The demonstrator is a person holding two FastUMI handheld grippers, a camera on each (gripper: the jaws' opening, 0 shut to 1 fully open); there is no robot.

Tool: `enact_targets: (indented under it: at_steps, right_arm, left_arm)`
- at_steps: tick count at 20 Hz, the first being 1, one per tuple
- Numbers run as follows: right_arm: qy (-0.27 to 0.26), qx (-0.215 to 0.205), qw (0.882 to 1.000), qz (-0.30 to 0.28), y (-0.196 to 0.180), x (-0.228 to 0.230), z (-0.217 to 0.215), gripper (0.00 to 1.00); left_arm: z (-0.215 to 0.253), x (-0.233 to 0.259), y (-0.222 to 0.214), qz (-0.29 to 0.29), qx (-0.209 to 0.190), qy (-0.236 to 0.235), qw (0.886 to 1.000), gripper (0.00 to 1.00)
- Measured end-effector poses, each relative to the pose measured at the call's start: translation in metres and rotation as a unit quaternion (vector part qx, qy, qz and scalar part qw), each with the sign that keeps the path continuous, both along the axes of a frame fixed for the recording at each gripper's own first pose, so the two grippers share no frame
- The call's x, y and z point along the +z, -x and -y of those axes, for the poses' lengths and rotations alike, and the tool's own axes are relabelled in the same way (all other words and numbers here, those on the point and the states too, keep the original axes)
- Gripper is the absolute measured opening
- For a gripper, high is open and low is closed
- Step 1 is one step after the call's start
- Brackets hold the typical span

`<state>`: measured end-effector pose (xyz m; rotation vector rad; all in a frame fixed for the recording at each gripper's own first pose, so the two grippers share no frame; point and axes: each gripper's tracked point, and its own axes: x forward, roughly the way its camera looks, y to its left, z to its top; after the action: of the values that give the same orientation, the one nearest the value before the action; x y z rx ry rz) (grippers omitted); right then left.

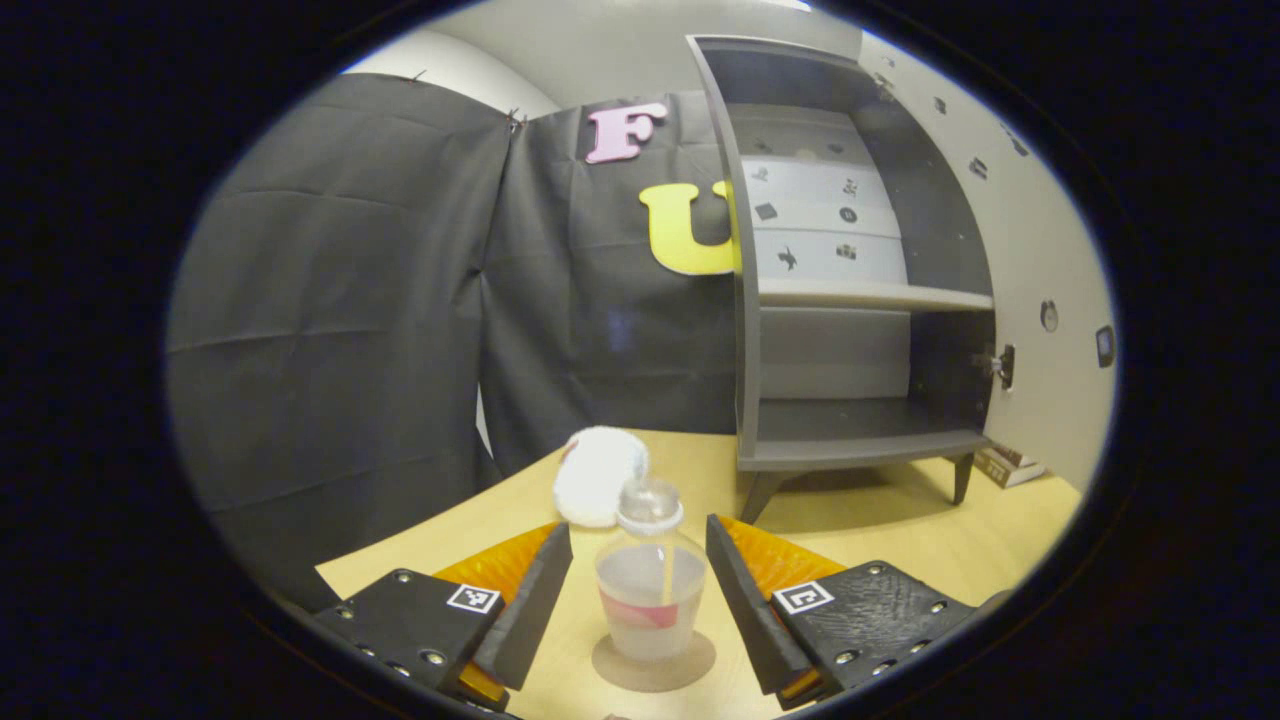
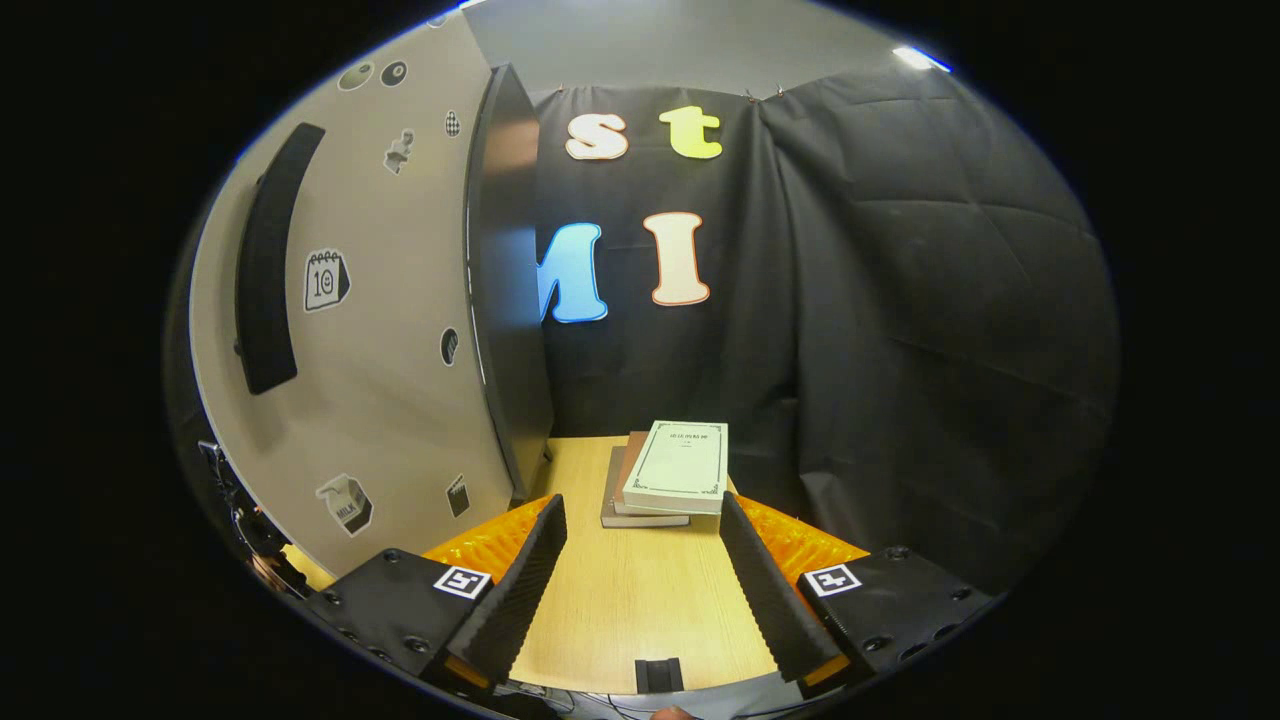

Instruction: Open the cabinet door with the right hand, grasp the bottle in the cabinet with the left hand and place it on the coaster, then close the cabinet door with the right hand.

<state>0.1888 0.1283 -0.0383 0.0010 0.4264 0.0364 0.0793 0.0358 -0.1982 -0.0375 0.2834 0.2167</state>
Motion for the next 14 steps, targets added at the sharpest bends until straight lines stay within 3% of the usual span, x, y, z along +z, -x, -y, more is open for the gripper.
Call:
enact_targets:
  at_steps: [8,9,14]
  right_arm:
    - [-0.065,0.062,0.995,0.034,-0.011,0.037,-0.027,0.93]
    - [-0.067,0.072,0.994,0.043,-0.012,0.044,-0.031,0.98]
    - [-0.043,0.121,0.988,0.087,-0.024,0.08,-0.063,0.98]
  left_arm:
    - [0.007,0.127,0.016,0.035,-0.002,-0.033,0.999,0.82]
    - [0.011,0.142,0.019,0.041,-0.006,-0.033,0.999,0.82]
    - [0.037,0.185,0.024,0.065,-0.036,-0.015,0.997,0.82]
